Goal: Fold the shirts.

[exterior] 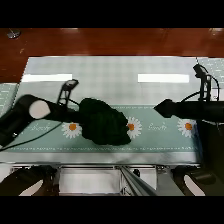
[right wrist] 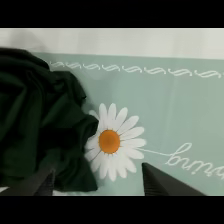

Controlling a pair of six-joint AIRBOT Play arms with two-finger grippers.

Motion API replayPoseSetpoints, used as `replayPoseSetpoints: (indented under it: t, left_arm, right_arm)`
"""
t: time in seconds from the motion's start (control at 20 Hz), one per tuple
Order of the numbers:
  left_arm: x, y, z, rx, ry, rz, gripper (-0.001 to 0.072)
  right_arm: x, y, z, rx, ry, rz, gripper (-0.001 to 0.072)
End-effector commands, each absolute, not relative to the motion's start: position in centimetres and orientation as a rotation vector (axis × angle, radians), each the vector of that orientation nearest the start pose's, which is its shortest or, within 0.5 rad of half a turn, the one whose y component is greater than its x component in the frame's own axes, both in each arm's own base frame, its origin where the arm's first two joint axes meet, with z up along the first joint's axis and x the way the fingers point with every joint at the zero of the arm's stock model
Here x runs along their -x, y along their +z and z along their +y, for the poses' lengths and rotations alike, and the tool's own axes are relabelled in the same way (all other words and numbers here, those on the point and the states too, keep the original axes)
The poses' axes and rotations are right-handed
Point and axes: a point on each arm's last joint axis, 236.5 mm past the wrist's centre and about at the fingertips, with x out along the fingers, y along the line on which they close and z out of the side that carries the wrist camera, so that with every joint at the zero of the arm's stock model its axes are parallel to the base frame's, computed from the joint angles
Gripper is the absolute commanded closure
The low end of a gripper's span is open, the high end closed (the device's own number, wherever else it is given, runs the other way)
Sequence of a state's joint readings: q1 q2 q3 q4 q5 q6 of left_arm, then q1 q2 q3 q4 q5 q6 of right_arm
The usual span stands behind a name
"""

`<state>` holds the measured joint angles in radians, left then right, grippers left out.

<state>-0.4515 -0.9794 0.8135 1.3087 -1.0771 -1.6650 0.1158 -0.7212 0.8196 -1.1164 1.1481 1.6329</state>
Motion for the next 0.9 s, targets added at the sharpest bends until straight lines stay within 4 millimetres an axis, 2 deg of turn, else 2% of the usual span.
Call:
replayPoseSetpoints:
  t: [0.0, 0.05, 0.1, 0.15, 0.2, 0.25, 0.3, 0.4, 0.5, 0.6, 0.65, 0.75, 0.8, 0.85]
  left_arm:
    - [-28.7, 3.6, -10.4, 0.015, -0.29, 1.238, 0.0005]
    - [-29.9, 4.8, -8.4, 0.062, -0.23, 1.182, 0.0005]
    - [-30.6, 5.1, -6.5, 0.146, -0.159, 1.156, 0.0005]
    - [-30.4, 4.5, -6.0, 0.273, -0.122, 1.171, 0.0006]
    - [-29.8, 3.6, -7.2, 0.406, -0.164, 1.203, 0.0006]
    - [-29.0, 2.8, -9.6, 0.503, -0.275, 1.222, 0.0006]
    - [-28.3, 2.3, -12.0, 0.566, -0.391, 1.222, 0.0006]
    - [-27.4, 0.9, -15.4, 0.686, -0.531, 1.21, 0.0006]
    - [-27.3, -1.5, -16.8, 0.736, -0.542, 1.222, 0.0006]
    - [-27.0, -3.8, -18.0, 0.741, -0.536, 1.288, 0.0006]
    - [-26.5, -4.4, -19.2, 0.727, -0.583, 1.321, 0.0006]
    - [-25.4, -4.7, -21.8, 0.679, -0.724, 1.343, 0.001]
    - [-25.1, -4.6, -22.7, 0.654, -0.783, 1.337, 0.0215]
    - [-25.2, -4.5, -23.1, 0.627, -0.813, 1.326, 0.067]
  right_arm:
    - [-29.8, 10.1, 8.3, -0.396, 0.242, 1.006, 0.0092]
    - [-29.9, 10.3, 5.7, -0.4, 0.176, 1.004, 0.0092]
    - [-29.5, 9.7, 3.3, -0.413, 0.11, 1.023, 0.0092]
    - [-28.7, 8.5, 1.2, -0.434, 0.047, 1.061, 0.0092]
    - [-27.5, 6.8, 0.1, -0.467, 0.01, 1.11, 0.0093]
    - [-26.5, 4.9, 0.2, -0.503, 0.005, 1.162, 0.0093]
    - [-25.3, 2.8, 1.5, -0.552, 0.031, 1.221, 0.0093]
    - [-23.3, -0.6, 6.3, -0.666, 0.156, 1.307, 0.0093]
    - [-21.7, -2.9, 10.8, -0.726, 0.254, 1.353, 0.0093]
    - [-20.4, -4.2, 13.7, -0.704, 0.305, 1.386, 0.0093]
    - [-20.0, -4.4, 14.8, -0.686, 0.323, 1.403, 0.0093]
    - [-19.3, -5.0, 16.9, -0.669, 0.349, 1.442, 0.0093]
    - [-18.7, -5.4, 17.9, -0.667, 0.364, 1.476, 0.0093]
    - [-18.1, -5.6, 19.2, -0.675, 0.391, 1.506, 0.0093]
